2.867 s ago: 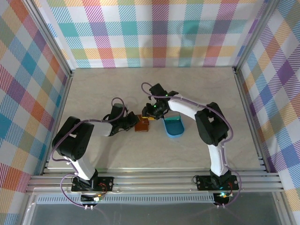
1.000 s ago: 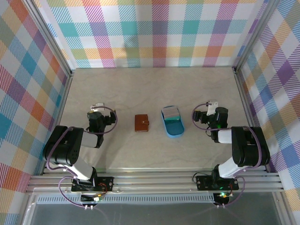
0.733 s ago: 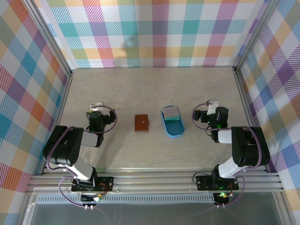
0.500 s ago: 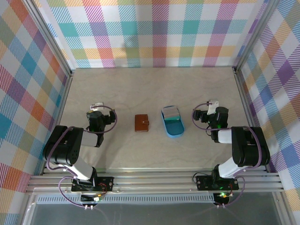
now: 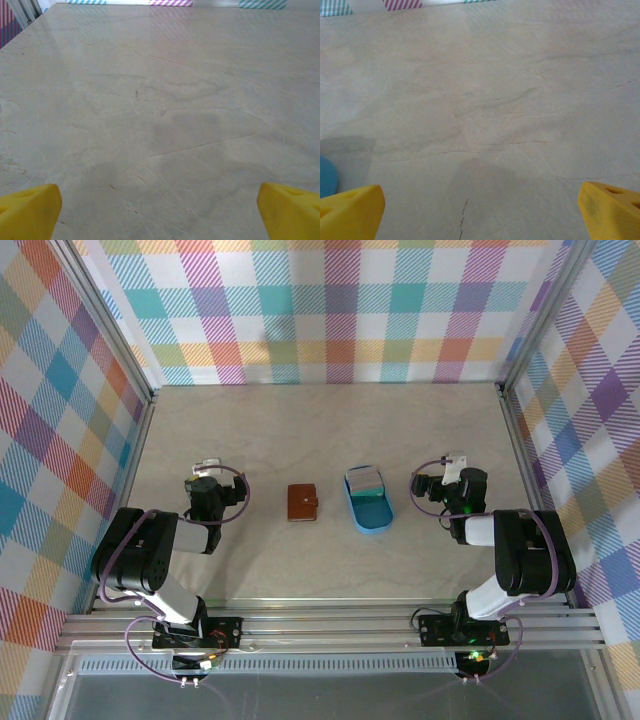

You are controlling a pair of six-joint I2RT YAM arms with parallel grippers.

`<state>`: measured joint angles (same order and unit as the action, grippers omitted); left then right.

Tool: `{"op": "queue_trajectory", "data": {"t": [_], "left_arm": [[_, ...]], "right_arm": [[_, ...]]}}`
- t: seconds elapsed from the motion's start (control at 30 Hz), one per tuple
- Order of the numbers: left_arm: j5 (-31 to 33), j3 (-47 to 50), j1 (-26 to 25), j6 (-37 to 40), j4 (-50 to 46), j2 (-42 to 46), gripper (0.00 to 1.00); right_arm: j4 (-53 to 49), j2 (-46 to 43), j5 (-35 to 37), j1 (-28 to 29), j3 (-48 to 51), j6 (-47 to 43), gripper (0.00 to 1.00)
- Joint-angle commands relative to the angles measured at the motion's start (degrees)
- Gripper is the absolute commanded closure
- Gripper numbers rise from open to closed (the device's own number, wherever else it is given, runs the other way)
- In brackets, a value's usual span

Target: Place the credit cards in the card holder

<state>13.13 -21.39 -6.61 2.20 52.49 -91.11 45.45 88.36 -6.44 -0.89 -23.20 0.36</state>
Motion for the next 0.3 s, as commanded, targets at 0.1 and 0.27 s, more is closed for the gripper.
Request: {"op": "queue_trajectory", "data": {"t": [0.1,0.27], "left_arm": [[0.54,-0.95,0.48,-0.53,-0.02,0.17,0.00],[0.53,-0.94,0.46,-0.53,0.03,0.14,0.00]], "right_arm": [[2.14,-0.03,0.11,-0.07,-0.61,-0.06,0.01],[2.27,-0.19,0.11,-0.06,-0.45,-0.01,0.01]]}}
